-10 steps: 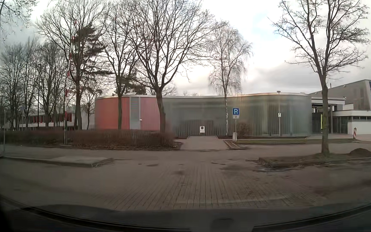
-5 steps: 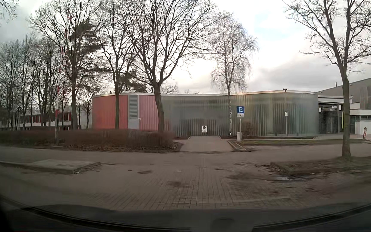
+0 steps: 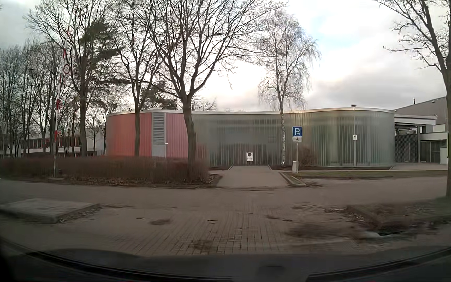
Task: Follow the waypoints while adhering to traffic rules and regulations
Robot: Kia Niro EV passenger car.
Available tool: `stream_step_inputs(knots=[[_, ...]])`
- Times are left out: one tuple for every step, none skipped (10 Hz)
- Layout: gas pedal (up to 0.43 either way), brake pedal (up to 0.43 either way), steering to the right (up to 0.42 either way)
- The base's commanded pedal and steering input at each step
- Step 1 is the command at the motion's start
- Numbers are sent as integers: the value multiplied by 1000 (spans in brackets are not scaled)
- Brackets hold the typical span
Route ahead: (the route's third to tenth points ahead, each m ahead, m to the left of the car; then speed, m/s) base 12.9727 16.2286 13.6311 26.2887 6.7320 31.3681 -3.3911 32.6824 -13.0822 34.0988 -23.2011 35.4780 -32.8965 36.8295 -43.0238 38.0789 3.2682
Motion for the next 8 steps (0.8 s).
stream_step_inputs(knots=[[0, 0, -6], [0, 0, -6], [0, 0, -5], [0, 0, -4], [0, 0, -4], [0, 0, -4], [0, 0, -3], [0, 0, -3]])
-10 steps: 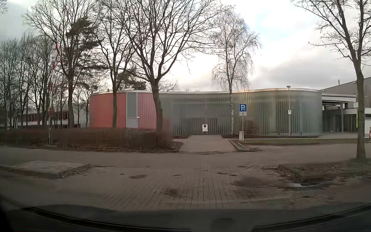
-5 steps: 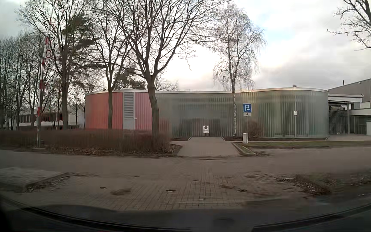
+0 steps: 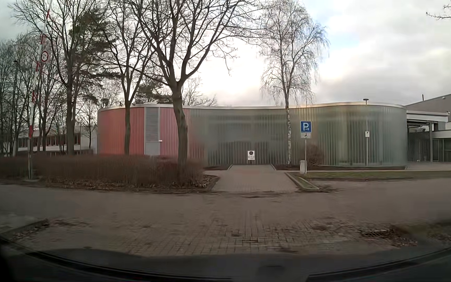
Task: Follow the waypoints while adhering to traffic rules and regulations
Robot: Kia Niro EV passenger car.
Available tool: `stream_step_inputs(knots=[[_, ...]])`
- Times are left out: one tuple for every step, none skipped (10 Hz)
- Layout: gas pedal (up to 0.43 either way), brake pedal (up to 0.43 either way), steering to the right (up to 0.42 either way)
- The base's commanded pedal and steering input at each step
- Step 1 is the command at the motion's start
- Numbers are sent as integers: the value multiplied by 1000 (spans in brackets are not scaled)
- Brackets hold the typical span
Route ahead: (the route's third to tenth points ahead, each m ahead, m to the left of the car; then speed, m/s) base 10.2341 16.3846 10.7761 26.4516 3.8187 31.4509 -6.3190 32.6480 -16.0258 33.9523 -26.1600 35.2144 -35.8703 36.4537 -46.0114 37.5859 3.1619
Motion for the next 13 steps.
stream_step_inputs(knots=[[0, 0, -2], [0, 0, -1], [0, 0, -1], [0, 0, -3], [0, 0, -11], [0, 0, -23], [0, 0, -46], [0, 0, -79], [0, 0, -114], [0, 0, -163], [0, 0, -213], [0, 0, -270], [0, 0, -330]])
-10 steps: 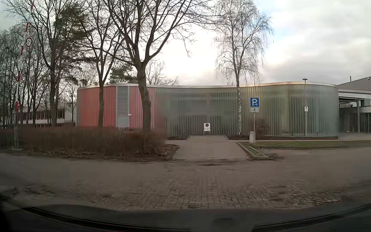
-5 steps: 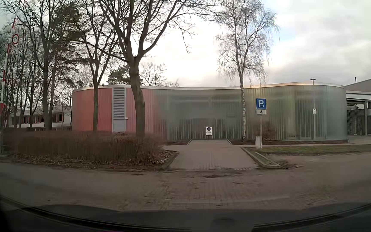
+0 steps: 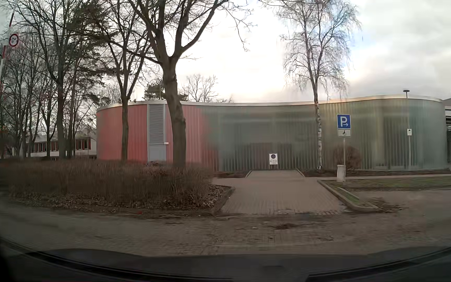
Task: Follow the waypoints while adhering to traffic rules and regulations
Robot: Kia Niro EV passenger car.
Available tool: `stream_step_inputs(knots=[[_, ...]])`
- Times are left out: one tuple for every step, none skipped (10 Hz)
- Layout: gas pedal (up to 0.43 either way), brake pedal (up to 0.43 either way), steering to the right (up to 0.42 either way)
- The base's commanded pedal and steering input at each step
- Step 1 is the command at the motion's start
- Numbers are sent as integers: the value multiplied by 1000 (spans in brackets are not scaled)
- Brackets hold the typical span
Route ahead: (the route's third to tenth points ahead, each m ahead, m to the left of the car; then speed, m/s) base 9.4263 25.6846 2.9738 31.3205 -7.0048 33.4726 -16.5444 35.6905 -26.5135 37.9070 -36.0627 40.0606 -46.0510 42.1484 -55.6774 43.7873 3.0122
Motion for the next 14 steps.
stream_step_inputs(knots=[[0, 0, -386], [0, 0, -438], [39, 0, -503], [47, 0, -561], [59, 0, -613], [59, 0, -665], [59, 0, -702], [59, 0, -724], [67, 0, -737], [67, 0, -742], [67, 0, -741], [67, 0, -741], [67, 0, -738], [67, 0, -727]])
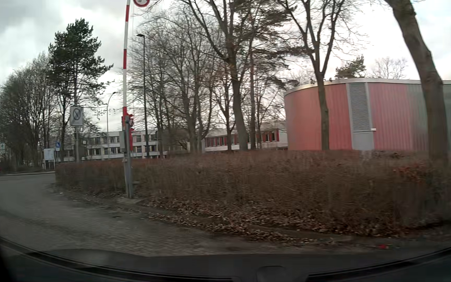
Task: Follow the waypoints while adhering to traffic rules and regulations
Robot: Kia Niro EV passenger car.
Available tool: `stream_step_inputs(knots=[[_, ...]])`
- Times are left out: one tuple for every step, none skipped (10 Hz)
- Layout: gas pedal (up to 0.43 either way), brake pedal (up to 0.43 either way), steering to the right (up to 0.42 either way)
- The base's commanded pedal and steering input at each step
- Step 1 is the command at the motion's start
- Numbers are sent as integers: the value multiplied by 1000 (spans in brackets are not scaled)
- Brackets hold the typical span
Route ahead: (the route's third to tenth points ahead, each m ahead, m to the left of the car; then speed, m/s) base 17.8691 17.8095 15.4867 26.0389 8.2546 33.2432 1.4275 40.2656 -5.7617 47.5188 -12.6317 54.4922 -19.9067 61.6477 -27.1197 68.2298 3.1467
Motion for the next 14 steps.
stream_step_inputs(knots=[[67, 0, -709], [67, 0, -688], [67, 0, -670], [67, 0, -644], [67, 0, -612], [67, 0, -585], [67, 0, -560], [67, 0, -536], [59, 0, -515], [59, 0, -481], [47, 0, -452], [20, 0, -425], [8, 0, -395], [0, 0, -364]])
